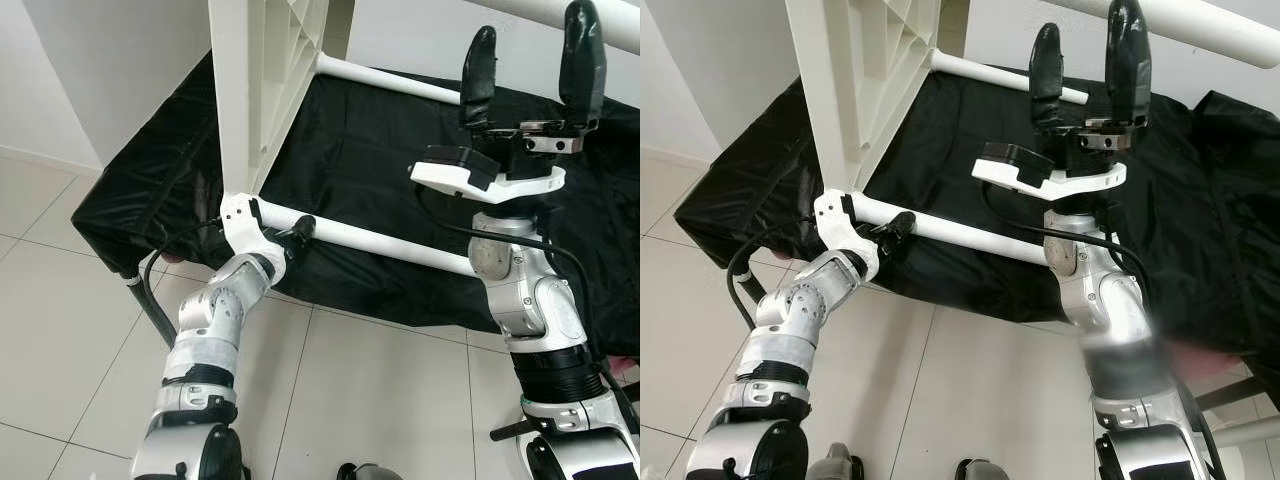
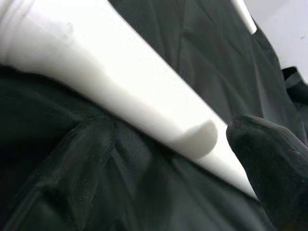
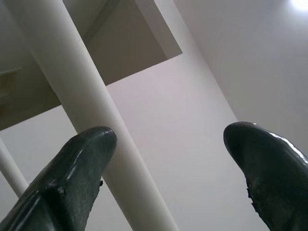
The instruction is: Building children table
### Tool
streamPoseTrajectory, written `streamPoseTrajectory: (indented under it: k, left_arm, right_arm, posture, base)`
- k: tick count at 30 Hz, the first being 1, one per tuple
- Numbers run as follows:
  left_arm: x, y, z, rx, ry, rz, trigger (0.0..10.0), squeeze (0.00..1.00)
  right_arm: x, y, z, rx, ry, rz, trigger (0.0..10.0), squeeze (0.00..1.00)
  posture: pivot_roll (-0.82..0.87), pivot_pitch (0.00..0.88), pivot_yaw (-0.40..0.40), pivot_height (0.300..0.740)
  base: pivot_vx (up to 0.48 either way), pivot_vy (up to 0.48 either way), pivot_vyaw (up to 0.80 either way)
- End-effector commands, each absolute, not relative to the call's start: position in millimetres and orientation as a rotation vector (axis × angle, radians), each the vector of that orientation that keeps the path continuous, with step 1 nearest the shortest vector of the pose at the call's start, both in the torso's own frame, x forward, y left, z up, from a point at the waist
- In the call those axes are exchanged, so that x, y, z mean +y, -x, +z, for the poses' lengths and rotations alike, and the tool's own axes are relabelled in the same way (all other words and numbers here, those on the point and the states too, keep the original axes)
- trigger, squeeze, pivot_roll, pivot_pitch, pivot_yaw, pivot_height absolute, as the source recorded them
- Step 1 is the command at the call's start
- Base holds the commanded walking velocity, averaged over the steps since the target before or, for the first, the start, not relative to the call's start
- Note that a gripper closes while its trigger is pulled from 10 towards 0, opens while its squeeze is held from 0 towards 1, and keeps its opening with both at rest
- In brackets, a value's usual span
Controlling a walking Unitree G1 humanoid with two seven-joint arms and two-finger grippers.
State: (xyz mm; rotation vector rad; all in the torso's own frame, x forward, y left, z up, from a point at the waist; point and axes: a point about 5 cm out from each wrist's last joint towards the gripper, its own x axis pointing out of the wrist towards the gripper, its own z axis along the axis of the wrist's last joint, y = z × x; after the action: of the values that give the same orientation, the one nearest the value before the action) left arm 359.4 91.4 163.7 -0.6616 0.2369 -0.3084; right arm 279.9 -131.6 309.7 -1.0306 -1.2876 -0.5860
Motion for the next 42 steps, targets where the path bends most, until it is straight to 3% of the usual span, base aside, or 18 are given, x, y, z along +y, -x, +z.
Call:
streamPoseTrajectory:
  k: [1, 14, 20, 27, 42]
  left_arm:
    - [82, -362, 167, 0.248, 0.690, -0.329, 10.0, 0.00]
    - [75, -367, 177, 0.235, 0.685, -0.358, 10.0, 0.00]
    - [76, -367, 179, 0.230, 0.688, -0.354, 10.0, 0.00]
    - [76, -367, 181, 0.217, 0.690, -0.351, 10.0, 0.00]
    - [75, -369, 183, 0.208, 0.682, -0.353, 10.0, 0.00]
  right_arm:
    - [-136, -277, 320, -1.307, 1.025, -0.641, 10.0, 0.00]
    - [-136, -298, 338, -1.142, 1.040, -0.620, 10.0, 0.00]
    - [-133, -301, 337, -1.142, 1.060, -0.582, 10.0, 0.00]
    - [-130, -300, 305, -1.097, 1.107, -0.502, 10.0, 0.00]
    - [-132, -307, 316, -1.142, 1.115, -0.542, 10.0, 0.00]
  posture:
    - [0.07, 0.116, -0.066, 0.740]
    - [0.06, 0.122, -0.064, 0.740]
    - [0.07, 0.124, -0.066, 0.740]
    - [0.07, 0.127, -0.077, 0.740]
    - [0.08, 0.107, -0.076, 0.740]
  base:
    - [0.000, 0.000, 0.00]
    - [0.000, 0.000, 0.00]
    - [0.000, 0.000, 0.00]
    - [0.000, 0.000, 0.00]
    - [0.000, 0.000, 0.00]
